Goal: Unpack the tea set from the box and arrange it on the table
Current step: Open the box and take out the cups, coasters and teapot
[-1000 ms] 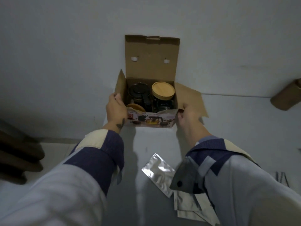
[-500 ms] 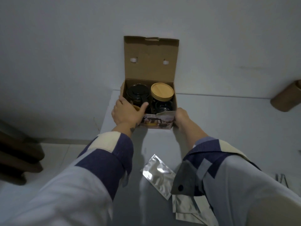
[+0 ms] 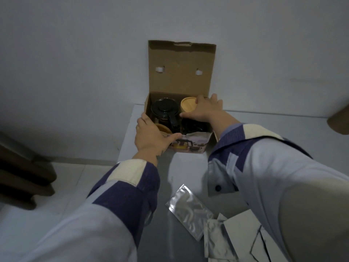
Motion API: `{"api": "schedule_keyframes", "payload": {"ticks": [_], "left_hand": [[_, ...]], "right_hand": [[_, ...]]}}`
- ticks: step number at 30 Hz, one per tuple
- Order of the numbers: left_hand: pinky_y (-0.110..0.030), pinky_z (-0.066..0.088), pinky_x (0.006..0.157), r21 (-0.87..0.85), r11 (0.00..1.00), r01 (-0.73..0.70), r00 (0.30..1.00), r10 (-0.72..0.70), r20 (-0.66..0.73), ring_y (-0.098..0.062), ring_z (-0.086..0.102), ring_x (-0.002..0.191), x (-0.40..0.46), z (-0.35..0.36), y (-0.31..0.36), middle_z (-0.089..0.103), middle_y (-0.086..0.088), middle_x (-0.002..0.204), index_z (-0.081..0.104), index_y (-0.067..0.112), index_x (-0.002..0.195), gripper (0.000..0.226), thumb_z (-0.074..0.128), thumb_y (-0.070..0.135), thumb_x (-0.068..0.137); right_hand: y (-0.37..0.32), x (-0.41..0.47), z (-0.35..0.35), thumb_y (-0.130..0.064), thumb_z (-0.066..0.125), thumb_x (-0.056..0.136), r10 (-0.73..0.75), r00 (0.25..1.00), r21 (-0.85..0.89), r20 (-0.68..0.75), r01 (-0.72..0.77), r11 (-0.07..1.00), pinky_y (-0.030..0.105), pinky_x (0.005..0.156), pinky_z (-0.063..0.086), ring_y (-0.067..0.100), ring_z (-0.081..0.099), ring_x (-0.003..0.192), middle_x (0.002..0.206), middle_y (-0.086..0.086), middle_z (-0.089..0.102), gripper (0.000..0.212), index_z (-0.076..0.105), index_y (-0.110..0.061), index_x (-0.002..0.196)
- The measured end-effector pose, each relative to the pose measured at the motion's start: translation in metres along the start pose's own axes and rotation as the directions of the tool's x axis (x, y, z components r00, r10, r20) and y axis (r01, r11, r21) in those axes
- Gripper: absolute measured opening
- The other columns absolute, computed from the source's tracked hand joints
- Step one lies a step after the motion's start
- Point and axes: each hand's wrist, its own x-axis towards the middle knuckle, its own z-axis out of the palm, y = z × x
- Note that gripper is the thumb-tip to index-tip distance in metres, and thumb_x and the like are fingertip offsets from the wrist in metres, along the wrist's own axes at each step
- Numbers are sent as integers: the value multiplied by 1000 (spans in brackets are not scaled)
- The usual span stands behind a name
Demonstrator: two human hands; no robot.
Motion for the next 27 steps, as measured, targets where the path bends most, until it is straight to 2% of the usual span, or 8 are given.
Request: {"api": "schedule_keyframes", "payload": {"ticks": [4,9,13,16,17,19,23,27], "left_hand": [[-40,40,106,0,1000,-5,1000,5,-26,-28,32,137,-1,2,1,25,-11,149,4,6,152,137,73,74,55],[-41,40,106,19,1000,-3,1000,3,-5,-29,32,137,-1,0,1,26,-12,149,4,6,152,137,73,73,55],[-42,35,110,95,995,16,1000,-17,12,-32,31,137,-3,-7,6,27,-15,149,8,5,151,136,72,76,54],[-50,12,118,282,959,24,994,-53,94,-35,12,147,-6,-18,18,8,-17,159,-1,4,152,137,63,82,58],[-53,4,119,356,934,-17,993,-26,116,-35,3,149,-7,-19,26,0,-17,161,-4,6,153,133,59,80,63],[-53,0,120,444,886,-133,990,96,105,-33,-4,149,-10,-19,51,-7,-16,161,-2,8,154,115,55,69,75],[-44,7,123,410,846,-339,936,348,55,-28,4,150,-31,8,122,4,-13,162,24,7,150,75,49,40,88],[-40,7,122,364,835,-414,910,387,149,-28,8,150,-60,74,187,8,-14,161,24,5,151,66,42,31,93]], "right_hand": [[-3,9,5,-70,63,68,-3,998,1,-55,3,1000,43,99,31,34,34,128,133,12,52,82,45,-20,131],[-2,1,4,-72,64,65,3,990,-21,-138,-6,1000,42,95,32,34,37,124,124,10,57,82,50,-20,126],[8,-5,-19,-73,66,63,63,984,195,-166,-30,980,41,98,35,32,42,124,127,7,54,82,48,-24,126],[31,-8,-38,-68,69,64,96,988,444,-121,-33,896,39,100,44,29,50,122,132,7,51,81,45,-21,125],[43,-9,-42,-65,71,65,105,988,486,-112,-37,873,38,99,44,29,50,122,134,8,50,80,44,-19,126],[72,-12,-46,-62,71,68,138,985,504,-99,-70,861,36,99,42,29,49,124,136,10,48,81,43,-16,128],[144,-18,-41,-59,71,70,190,980,480,-66,-136,867,38,103,40,32,46,126,137,12,47,80,43,-13,128],[230,-18,-29,-59,71,70,233,973,442,-10,-204,874,40,102,42,34,47,125,136,14,47,79,43,-13,127]]}}
